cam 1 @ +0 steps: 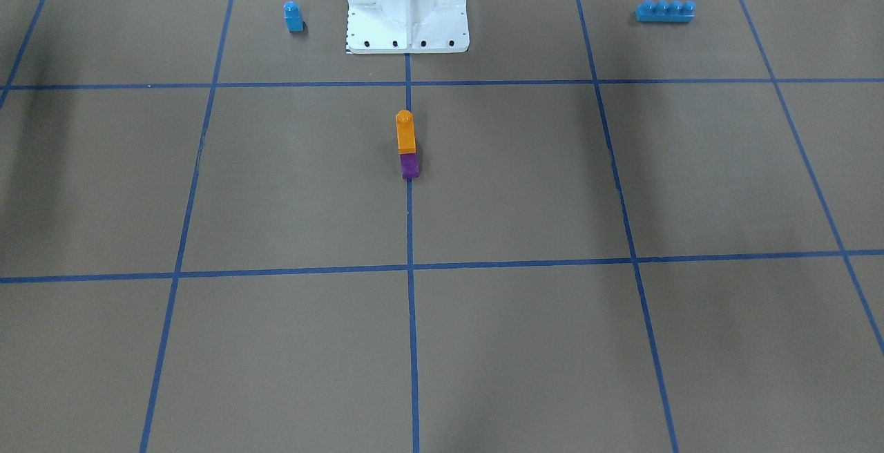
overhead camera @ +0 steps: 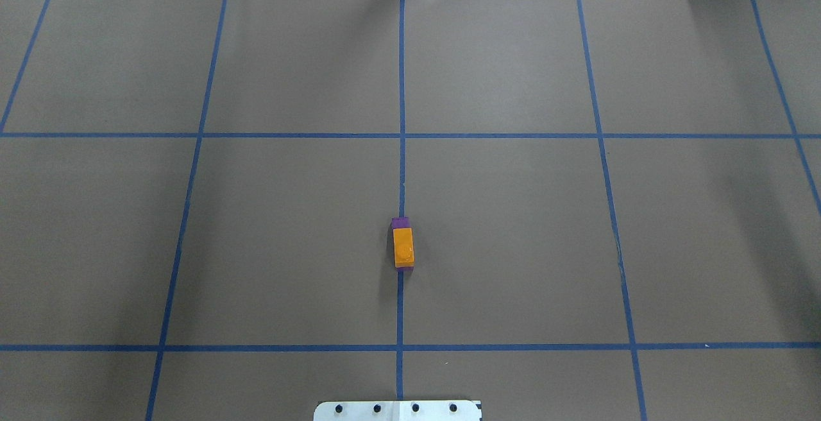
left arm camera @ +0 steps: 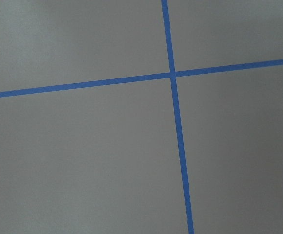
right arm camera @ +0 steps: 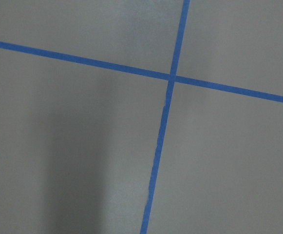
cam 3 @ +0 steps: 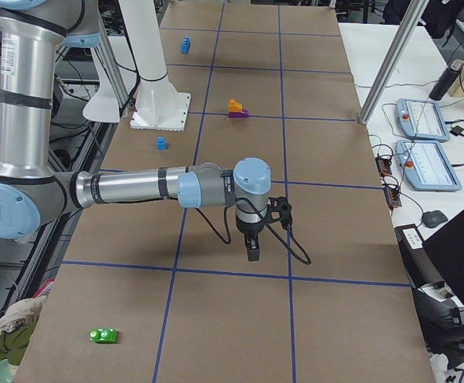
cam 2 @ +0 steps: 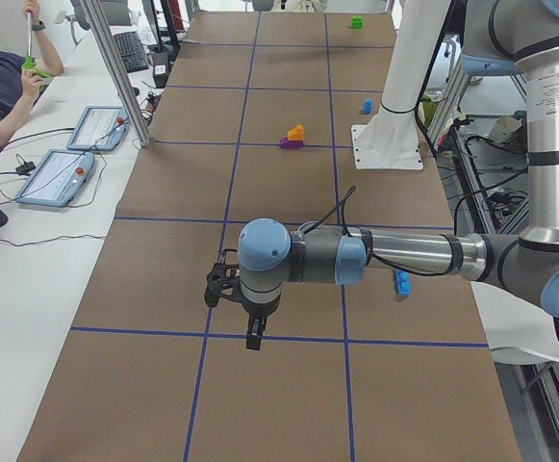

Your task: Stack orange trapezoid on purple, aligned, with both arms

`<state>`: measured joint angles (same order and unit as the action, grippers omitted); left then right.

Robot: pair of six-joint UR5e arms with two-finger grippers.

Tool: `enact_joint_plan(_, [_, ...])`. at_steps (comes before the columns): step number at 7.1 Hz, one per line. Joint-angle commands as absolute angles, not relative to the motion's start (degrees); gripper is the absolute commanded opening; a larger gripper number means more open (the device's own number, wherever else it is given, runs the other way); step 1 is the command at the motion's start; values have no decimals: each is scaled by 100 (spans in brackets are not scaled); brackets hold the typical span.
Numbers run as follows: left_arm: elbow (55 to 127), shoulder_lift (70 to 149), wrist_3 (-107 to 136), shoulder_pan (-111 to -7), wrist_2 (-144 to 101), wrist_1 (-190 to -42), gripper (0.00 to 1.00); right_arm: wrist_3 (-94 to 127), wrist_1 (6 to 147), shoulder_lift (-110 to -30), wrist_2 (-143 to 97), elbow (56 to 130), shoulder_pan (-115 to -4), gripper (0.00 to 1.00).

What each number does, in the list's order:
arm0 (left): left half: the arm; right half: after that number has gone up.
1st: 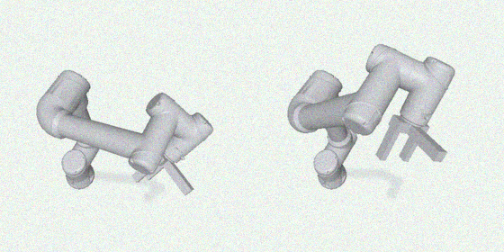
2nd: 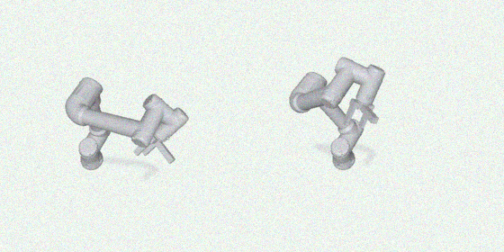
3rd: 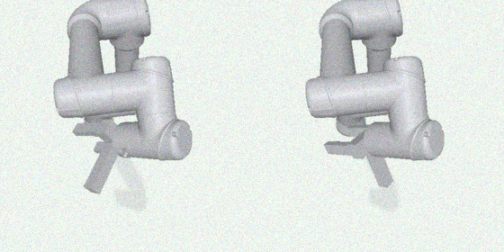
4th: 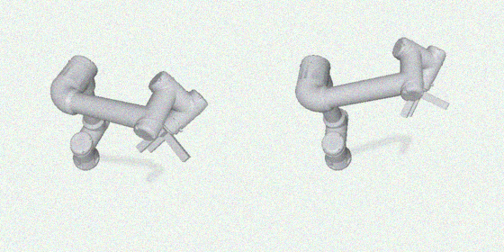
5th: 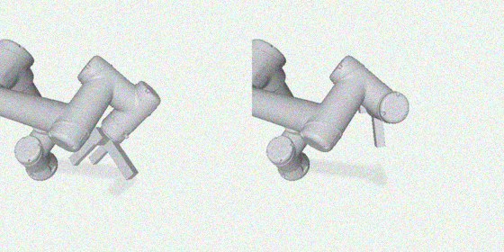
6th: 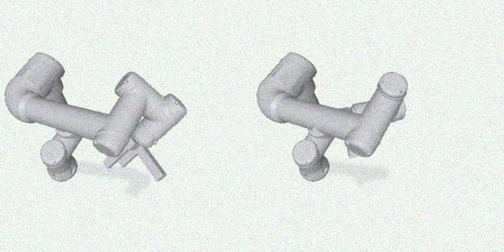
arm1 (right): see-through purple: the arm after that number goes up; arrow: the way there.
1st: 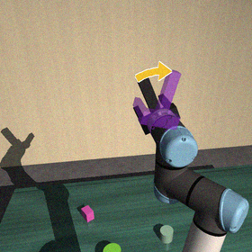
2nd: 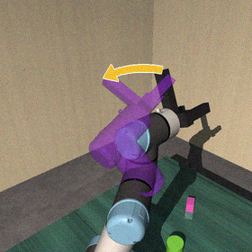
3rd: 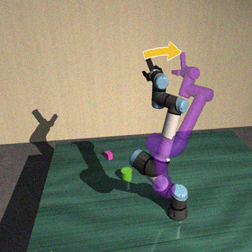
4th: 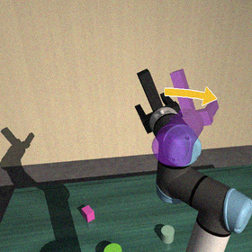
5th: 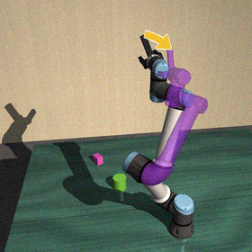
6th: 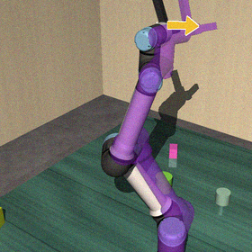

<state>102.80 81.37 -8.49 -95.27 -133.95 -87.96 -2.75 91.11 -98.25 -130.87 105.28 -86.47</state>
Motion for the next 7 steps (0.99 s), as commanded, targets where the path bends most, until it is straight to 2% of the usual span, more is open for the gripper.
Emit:
enact_joint_plan(1, [10274,8086,-844,-9527,-13395,-8798,100,-264,9106,-9887,-13087,10521,-8648,100])
enact_joint_plan(7, [10240,8051,-844,-9527,-13386,-8772,100,-264,9044,-10133,-13140,10714,-8648,100])
